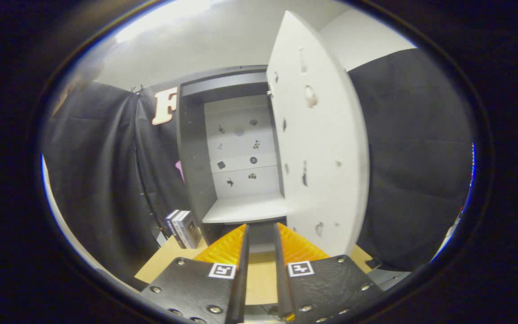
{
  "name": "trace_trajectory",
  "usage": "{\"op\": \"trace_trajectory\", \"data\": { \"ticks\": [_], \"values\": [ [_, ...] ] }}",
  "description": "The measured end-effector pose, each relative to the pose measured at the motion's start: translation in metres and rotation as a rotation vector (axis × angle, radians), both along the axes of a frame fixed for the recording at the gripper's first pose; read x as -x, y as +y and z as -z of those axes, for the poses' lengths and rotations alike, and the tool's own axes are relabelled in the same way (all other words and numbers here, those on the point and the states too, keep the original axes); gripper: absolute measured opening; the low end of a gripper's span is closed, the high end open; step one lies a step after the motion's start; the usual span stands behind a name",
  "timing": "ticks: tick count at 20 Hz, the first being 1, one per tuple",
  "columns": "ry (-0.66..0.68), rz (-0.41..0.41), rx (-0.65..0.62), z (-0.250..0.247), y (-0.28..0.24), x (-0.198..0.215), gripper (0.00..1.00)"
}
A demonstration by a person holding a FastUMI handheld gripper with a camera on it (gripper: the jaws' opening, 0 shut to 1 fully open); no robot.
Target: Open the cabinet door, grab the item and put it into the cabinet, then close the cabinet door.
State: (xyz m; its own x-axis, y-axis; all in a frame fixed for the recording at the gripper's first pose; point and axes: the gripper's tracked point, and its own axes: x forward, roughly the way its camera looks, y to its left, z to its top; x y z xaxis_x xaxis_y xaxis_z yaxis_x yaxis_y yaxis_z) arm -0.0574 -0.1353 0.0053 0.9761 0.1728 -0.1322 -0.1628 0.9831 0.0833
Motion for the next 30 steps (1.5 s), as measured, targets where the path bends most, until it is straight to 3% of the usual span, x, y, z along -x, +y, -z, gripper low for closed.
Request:
{"op": "trace_trajectory", "data": {
  "ticks": [4, 5, 8, 17, 21, 29, 30],
  "values": [
    [0.057, -0.047, 0.03, 0.039, 0.06, -0.024, 0.53],
    [0.073, -0.064, 0.026, 0.052, 0.075, -0.029, 0.53],
    [0.156, -0.077, 0.028, 0.11, 0.106, -0.048, 0.85],
    [0.353, -0.045, 0.015, 0.304, 0.143, -0.092, 0.89],
    [0.463, -0.02, -0.014, 0.378, 0.145, -0.093, 0.89],
    [0.558, -0.017, -0.037, 0.456, 0.153, -0.087, 0.89],
    [0.56, -0.025, -0.044, 0.459, 0.154, -0.087, 0.83]
  ]
}}
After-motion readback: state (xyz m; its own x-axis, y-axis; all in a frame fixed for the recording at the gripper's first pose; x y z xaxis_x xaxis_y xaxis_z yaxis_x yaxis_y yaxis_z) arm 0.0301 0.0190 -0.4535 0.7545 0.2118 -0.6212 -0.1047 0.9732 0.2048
